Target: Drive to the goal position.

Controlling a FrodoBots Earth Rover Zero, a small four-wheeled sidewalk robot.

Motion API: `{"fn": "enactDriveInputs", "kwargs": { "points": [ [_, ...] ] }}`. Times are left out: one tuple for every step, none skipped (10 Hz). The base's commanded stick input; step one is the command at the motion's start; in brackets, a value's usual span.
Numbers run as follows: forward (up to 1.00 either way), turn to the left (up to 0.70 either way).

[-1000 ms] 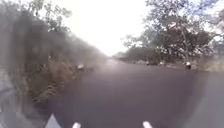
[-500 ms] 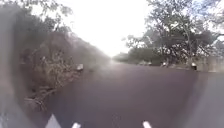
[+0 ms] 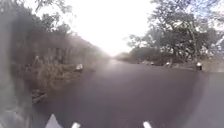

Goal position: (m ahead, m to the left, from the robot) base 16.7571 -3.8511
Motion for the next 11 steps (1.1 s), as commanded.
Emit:
{"fn": "enactDriveInputs", "kwargs": {
  "points": [
    [0.7, 0.0],
    [0.7, 0.0],
    [0.7, 0.0],
    [0.7, 0.0],
    [0.7, 0.0],
    [0.7, 0.0],
    [0.7, 0.0],
    [0.7, 0.0],
    [0.7, 0.0],
    [0.7, 0.0],
    [0.7, 0.0]
  ]
}}
